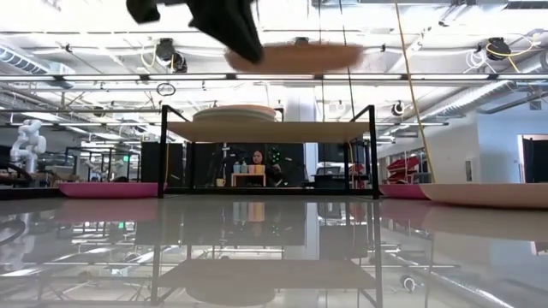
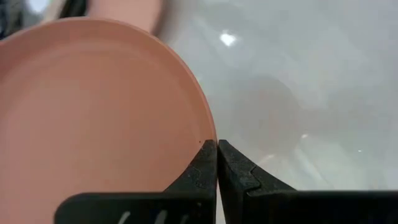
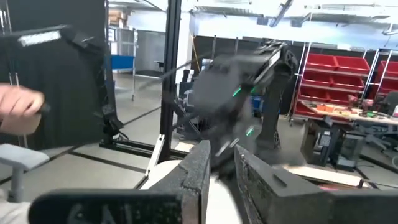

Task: Place and stack plates onto a shelf
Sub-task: Stack the brown plate on top of the light orange plate on the shelf, then put the light brown plate on the shelf

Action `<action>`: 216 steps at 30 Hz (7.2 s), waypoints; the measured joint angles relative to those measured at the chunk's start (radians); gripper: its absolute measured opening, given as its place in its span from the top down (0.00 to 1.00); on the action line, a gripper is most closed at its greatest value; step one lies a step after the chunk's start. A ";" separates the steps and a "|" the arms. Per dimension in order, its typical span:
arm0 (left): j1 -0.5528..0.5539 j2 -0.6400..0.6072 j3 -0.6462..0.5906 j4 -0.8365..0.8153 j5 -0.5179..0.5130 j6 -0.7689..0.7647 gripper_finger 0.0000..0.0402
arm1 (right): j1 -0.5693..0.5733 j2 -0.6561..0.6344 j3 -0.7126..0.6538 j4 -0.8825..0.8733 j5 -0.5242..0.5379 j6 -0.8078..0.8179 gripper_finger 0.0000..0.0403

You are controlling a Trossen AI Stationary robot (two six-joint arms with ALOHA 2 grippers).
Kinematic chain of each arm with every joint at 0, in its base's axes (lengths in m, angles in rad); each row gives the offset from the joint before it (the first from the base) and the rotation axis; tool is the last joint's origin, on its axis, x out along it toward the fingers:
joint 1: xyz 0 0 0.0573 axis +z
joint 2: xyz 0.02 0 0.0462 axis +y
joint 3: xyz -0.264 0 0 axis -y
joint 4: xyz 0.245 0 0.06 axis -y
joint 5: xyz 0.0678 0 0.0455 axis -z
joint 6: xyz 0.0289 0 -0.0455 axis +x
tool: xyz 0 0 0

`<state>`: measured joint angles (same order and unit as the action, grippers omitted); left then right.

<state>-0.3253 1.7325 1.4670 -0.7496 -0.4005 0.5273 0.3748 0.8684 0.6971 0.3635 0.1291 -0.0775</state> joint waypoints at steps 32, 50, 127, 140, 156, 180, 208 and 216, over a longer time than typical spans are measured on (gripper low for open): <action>0.869 -0.173 0.000 -0.070 0.671 0.131 1.00 | 0.000 0.017 -0.193 0.297 0.002 -0.110 0.86; 0.904 -0.172 0.000 -0.079 0.673 0.102 1.00 | 0.000 0.017 -0.193 0.268 0.002 -0.066 0.86; 0.690 -0.869 -0.745 0.686 0.276 -0.557 0.65 | -0.002 0.018 -0.192 0.237 0.006 -0.152 0.86; 0.713 -0.536 -0.888 1.236 0.033 -0.641 0.85 | -0.002 0.018 -0.192 0.231 0.006 -0.099 0.86; 0.710 -0.507 -0.890 1.109 0.005 -0.687 0.99 | -0.002 0.018 -0.227 0.251 0.005 -0.099 0.86; 0.734 -0.576 -0.887 1.247 0.088 -0.641 0.99 | -0.002 0.017 -0.270 0.344 0.006 -0.099 0.86; 0.489 -1.045 -0.819 0.677 0.262 -0.635 0.99 | -0.002 -0.003 -0.063 -0.278 0.262 0.156 0.86; 0.267 -1.094 -0.868 0.644 0.087 -0.636 0.99 | -0.034 0.099 0.053 -0.677 0.285 0.338 0.86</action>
<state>-0.0582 0.6389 0.5991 -0.1060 -0.3136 -0.1085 0.3409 0.9670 0.7503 -0.3133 0.4144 0.2607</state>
